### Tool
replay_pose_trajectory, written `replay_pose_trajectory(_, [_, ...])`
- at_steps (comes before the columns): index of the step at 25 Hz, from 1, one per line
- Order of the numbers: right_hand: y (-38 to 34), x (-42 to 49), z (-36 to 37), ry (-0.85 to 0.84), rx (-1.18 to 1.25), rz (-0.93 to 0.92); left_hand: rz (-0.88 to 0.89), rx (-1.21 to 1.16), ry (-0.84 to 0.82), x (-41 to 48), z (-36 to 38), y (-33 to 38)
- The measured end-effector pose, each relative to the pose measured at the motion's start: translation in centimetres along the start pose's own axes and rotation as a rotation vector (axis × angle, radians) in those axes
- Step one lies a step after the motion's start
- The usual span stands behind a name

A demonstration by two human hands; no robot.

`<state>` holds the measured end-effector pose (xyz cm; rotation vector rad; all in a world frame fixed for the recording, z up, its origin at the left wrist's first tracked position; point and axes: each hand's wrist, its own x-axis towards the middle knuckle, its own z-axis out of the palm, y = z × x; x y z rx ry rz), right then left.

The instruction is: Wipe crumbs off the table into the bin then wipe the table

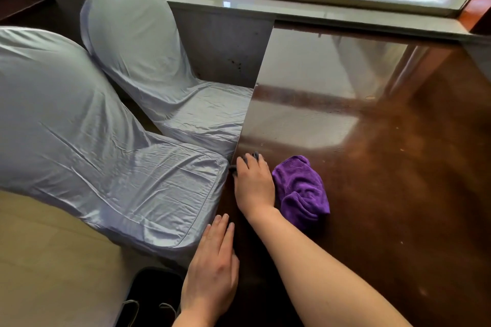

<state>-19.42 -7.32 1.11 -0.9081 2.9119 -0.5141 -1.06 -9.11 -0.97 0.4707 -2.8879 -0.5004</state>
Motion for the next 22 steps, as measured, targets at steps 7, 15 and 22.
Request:
replay_pose_trajectory(7, [1.2,-6.3,-0.1,0.014,-0.015,-0.093,0.029,0.015,0.035,0.0,0.2,-0.1])
replay_pose_trajectory(15, [0.9,-3.2,-1.0,-0.089,-0.025,0.106,0.005,0.026,-0.025,-0.1,-0.6,0.2])
replay_pose_trajectory(22, [1.6,-6.5,-5.1,0.078,0.299,0.051,0.063,0.095,-0.091,0.1,-1.5,1.3])
